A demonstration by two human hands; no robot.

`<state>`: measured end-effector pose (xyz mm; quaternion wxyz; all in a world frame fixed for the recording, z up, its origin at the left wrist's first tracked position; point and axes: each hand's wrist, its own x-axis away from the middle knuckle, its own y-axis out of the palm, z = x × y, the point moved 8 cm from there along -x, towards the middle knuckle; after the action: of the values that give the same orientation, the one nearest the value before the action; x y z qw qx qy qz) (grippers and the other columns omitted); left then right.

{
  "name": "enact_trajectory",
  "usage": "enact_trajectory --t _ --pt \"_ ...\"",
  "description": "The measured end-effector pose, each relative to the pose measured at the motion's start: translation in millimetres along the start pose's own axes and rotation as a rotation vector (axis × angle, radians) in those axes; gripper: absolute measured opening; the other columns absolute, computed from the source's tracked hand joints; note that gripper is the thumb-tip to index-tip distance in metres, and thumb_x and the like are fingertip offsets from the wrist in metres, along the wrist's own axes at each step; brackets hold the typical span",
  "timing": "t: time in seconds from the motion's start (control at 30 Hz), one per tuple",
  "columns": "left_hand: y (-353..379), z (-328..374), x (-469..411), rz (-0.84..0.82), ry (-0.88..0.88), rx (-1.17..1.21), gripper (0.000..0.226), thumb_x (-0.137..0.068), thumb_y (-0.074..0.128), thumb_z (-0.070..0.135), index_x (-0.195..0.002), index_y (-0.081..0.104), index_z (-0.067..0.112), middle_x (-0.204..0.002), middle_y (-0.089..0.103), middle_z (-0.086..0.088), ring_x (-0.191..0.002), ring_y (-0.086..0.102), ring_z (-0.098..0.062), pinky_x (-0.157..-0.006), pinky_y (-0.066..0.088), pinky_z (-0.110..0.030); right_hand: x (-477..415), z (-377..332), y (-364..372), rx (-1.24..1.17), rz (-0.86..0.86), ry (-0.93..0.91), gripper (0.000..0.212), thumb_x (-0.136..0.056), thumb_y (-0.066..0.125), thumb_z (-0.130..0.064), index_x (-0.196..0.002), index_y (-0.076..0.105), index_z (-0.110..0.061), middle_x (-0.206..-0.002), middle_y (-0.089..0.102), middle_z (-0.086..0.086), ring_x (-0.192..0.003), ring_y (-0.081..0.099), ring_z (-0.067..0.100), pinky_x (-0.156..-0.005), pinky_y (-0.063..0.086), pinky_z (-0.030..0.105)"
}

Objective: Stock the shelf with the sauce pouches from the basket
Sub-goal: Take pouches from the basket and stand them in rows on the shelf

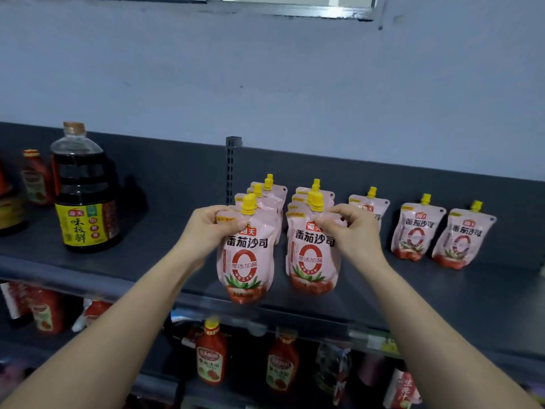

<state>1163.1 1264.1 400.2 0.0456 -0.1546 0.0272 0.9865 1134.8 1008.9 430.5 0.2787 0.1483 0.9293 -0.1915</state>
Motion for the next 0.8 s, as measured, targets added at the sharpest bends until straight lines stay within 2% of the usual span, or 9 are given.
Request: enact_trajectory --t 0.2,0.33,0.43,0.57,0.8 --pt "-7.2 -10.2 -11.0 -0.006 -0.001 -0.028 0.011 -0.08 0.069 0.001 -0.074 0.069 0.011 -0.071 0.074 0.002 -0.065 0.07 -0.01 -0.056 0.053 -0.019 -2.2 18.5 2.8 -0.007 0.021 0.051 0.018 -0.08 0.076 -0.016 -0.07 0.069 -0.029 -0.075 0.071 -0.011 -0.077 0.068 0.008 -0.071 0.056 0.032" --pt "-10.6 -17.3 -19.0 -0.001 -0.013 -0.022 0.011 -0.08 0.069 0.0 -0.073 0.068 0.009 -0.074 0.075 0.003 -0.067 0.071 -0.011 -0.057 0.054 -0.02 -5.3 25.9 6.4 -0.006 0.013 0.062 0.02 -0.08 0.076 -0.015 -0.07 0.069 -0.03 -0.074 0.07 -0.013 -0.078 0.067 0.007 -0.08 0.057 0.038" --pt "-8.8 -19.0 -23.6 -0.012 -0.007 -0.019 0.014 -0.08 0.069 -0.002 -0.071 0.069 0.01 -0.075 0.075 0.002 -0.069 0.071 -0.012 -0.058 0.054 -0.022 -8.6 33.2 10.1 -0.007 0.012 0.075 0.013 -0.079 0.077 -0.015 -0.074 0.072 -0.026 -0.077 0.073 -0.009 -0.082 0.07 0.013 -0.083 0.057 0.046" --pt "-11.0 -22.9 -28.9 -0.01 -0.013 -0.028 0.011 -0.08 0.07 0.0 -0.073 0.068 0.009 -0.081 0.075 0.0 -0.074 0.071 -0.015 -0.062 0.056 -0.024 -12.9 41.9 15.5 -0.006 0.01 0.102 0.009 -0.079 0.077 -0.017 -0.077 0.073 -0.025 -0.082 0.074 -0.007 -0.087 0.07 0.015 -0.086 0.055 0.048" --pt "-14.7 -27.1 -33.3 -0.007 -0.02 -0.009 0.013 -0.079 0.07 -0.001 -0.073 0.069 0.01 -0.077 0.075 0.001 -0.071 0.071 -0.016 -0.061 0.055 -0.024 -16.9 55.8 20.8 -0.004 0.01 0.133 0.006 -0.079 0.077 -0.018 -0.083 0.074 -0.02 -0.086 0.073 -0.006 -0.09 0.068 0.016 -0.087 0.055 0.049"
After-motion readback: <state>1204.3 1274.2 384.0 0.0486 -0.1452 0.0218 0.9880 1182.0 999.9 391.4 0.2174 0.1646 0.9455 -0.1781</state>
